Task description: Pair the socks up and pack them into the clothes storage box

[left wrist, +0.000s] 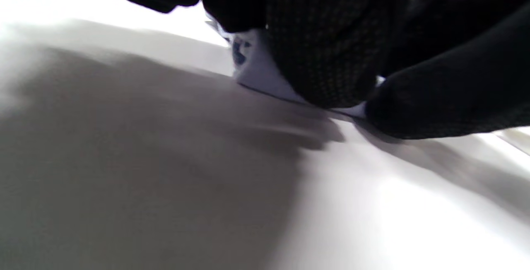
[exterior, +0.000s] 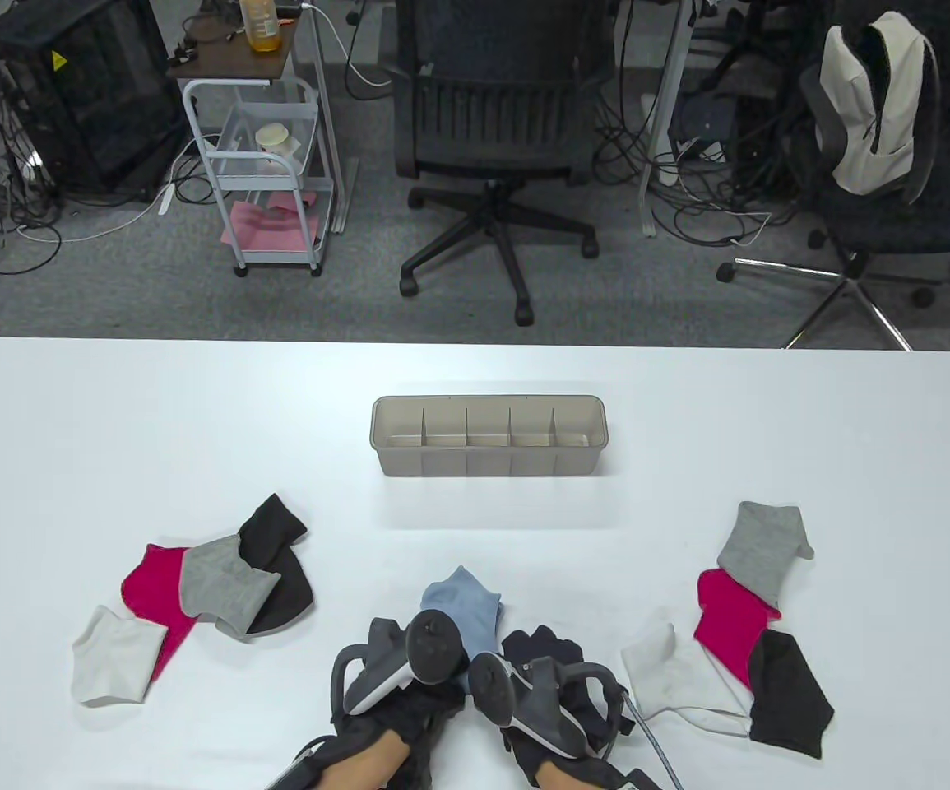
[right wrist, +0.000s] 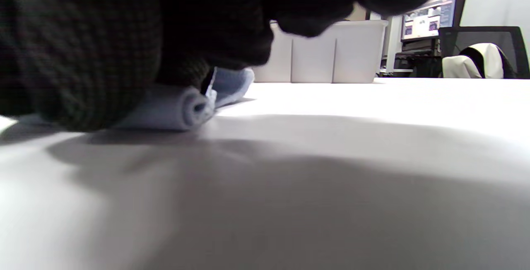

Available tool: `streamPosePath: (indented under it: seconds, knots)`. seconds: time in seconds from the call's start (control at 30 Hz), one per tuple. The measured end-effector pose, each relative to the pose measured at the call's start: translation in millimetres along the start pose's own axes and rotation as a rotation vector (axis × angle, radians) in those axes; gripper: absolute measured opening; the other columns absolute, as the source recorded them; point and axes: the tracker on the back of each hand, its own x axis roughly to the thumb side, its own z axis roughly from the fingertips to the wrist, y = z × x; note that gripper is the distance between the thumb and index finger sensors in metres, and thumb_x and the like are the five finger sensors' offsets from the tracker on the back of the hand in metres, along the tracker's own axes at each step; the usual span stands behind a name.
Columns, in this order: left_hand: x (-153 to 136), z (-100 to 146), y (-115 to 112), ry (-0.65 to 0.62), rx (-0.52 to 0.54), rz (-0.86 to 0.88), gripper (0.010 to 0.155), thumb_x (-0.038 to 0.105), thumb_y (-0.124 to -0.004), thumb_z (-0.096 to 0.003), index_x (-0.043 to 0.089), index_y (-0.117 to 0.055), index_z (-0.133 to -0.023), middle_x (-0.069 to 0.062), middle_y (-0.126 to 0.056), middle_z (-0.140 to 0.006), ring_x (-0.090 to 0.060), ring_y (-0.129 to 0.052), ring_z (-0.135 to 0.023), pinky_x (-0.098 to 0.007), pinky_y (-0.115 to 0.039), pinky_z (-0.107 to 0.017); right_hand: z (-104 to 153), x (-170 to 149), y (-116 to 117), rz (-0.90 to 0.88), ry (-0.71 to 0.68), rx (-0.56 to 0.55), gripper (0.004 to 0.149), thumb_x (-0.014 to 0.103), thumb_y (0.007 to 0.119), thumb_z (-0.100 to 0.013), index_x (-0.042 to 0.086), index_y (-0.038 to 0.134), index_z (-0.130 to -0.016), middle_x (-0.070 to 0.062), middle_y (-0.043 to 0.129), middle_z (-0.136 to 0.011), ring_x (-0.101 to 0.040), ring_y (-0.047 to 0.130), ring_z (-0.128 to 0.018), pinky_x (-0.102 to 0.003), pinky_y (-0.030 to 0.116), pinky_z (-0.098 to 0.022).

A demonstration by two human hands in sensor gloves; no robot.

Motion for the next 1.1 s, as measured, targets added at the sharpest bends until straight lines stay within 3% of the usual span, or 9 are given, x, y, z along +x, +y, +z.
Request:
streamPosePath:
  seconds: [0.17, 0.33, 0.43, 0.47, 0.57, 0.67, 0.77, 0.93, 1.1]
  knots:
    - [-18.0, -12.3, 4.6, 0.104, -0.023, 0.21, 0.047, 0.042, -0.089, -0.0367, 0.021, -0.09, -0.078, -0.003, -0.088, -0.035, -0.033, -0.081, -0.029, -0.059, -0.068, -0.032, -13.7, -19.2, 7.5, -0.282, 0.24, 0.172, 0.036, 0.048, 0.086, -0.035, 0.036, 0.096, -0.066, 0.007, 0.094, -0.05, -0.019, 0.084, -0.045, -0.044, 0.07, -0.047]
    - [-9.8, -17.6, 7.0, 0.157, 0.051, 0.112, 0.041, 0.048, -0.084, -0.0381, 0.022, -0.095, -0.068, 0.0, -0.088, -0.029, -0.03, -0.082, -0.024, -0.056, -0.07, -0.028, -22.1, -18.8, 8.9, -0.233, 0.293, 0.202, 0.033, 0.052, 0.084, -0.036, 0.038, 0.093, -0.064, 0.01, 0.091, -0.052, -0.016, 0.083, -0.046, -0.042, 0.07, -0.047]
    - [-1.8, -18.2, 7.3, 0.171, 0.063, 0.044, 0.038, 0.046, -0.083, -0.04, 0.023, -0.093, -0.069, -0.001, -0.087, -0.032, -0.03, -0.082, -0.028, -0.056, -0.069, -0.031, -26.9, -13.2, 7.2, -0.19, 0.28, 0.207, 0.033, 0.051, 0.084, -0.036, 0.036, 0.092, -0.064, 0.009, 0.09, -0.052, -0.016, 0.082, -0.047, -0.043, 0.069, -0.048]
    - [1.3, -16.4, 6.3, 0.162, 0.088, 0.018, 0.037, 0.04, -0.087, -0.0385, 0.022, -0.091, -0.07, -0.002, -0.086, -0.036, -0.031, -0.081, -0.03, -0.057, -0.068, -0.032, -27.1, -11.9, 6.9, -0.171, 0.276, 0.21, 0.033, 0.052, 0.084, -0.037, 0.036, 0.092, -0.064, 0.009, 0.09, -0.052, -0.016, 0.082, -0.047, -0.042, 0.069, -0.048]
    - [10.8, -8.3, 10.8, 0.104, 0.164, -0.041, 0.043, 0.037, -0.088, -0.0404, 0.019, -0.083, -0.08, -0.004, -0.084, -0.047, -0.032, -0.079, -0.037, -0.058, -0.066, -0.037, -24.4, -8.7, 7.6, -0.155, 0.26, 0.181, 0.033, 0.052, 0.084, -0.037, 0.034, 0.091, -0.064, 0.009, 0.089, -0.052, -0.016, 0.082, -0.047, -0.043, 0.069, -0.048]
    - [19.5, 4.5, 11.5, 0.034, 0.152, -0.133, 0.042, 0.031, -0.089, -0.0414, 0.02, -0.085, -0.082, -0.005, -0.086, -0.047, -0.033, -0.08, -0.038, -0.059, -0.066, -0.038, -23.3, -8.4, 8.1, -0.152, 0.256, 0.171, 0.033, 0.052, 0.083, -0.038, 0.034, 0.091, -0.064, 0.009, 0.089, -0.052, -0.016, 0.082, -0.047, -0.043, 0.069, -0.048]
    - [22.1, 10.0, 2.9, 0.022, 0.084, -0.2, 0.054, 0.034, -0.092, -0.0391, 0.018, -0.079, -0.089, -0.006, -0.085, -0.05, -0.033, -0.079, -0.039, -0.059, -0.065, -0.039, -21.7, -9.4, 9.0, -0.162, 0.252, 0.153, 0.033, 0.053, 0.083, -0.037, 0.034, 0.091, -0.064, 0.009, 0.089, -0.051, -0.016, 0.082, -0.046, -0.042, 0.069, -0.047]
    - [20.4, 6.7, -0.9, 0.0, 0.129, -0.225, 0.05, 0.031, -0.093, -0.0381, 0.019, -0.08, -0.085, -0.005, -0.086, -0.047, -0.033, -0.08, -0.038, -0.06, -0.066, -0.038, -17.7, -22.8, -4.5, -0.247, 0.217, 0.115, 0.034, 0.05, 0.09, -0.034, 0.044, 0.094, -0.068, 0.012, 0.092, -0.053, -0.015, 0.084, -0.046, -0.041, 0.071, -0.047]
    - [15.8, 3.6, 1.9, 0.004, 0.116, -0.183, 0.049, 0.032, -0.093, -0.0378, 0.02, -0.082, -0.084, -0.005, -0.087, -0.047, -0.033, -0.081, -0.038, -0.059, -0.067, -0.038, -7.5, -27.9, -25.5, -0.169, 0.1, 0.008, 0.034, 0.051, 0.093, -0.031, 0.049, 0.095, -0.065, 0.012, 0.093, -0.049, -0.015, 0.085, -0.044, -0.041, 0.072, -0.046]
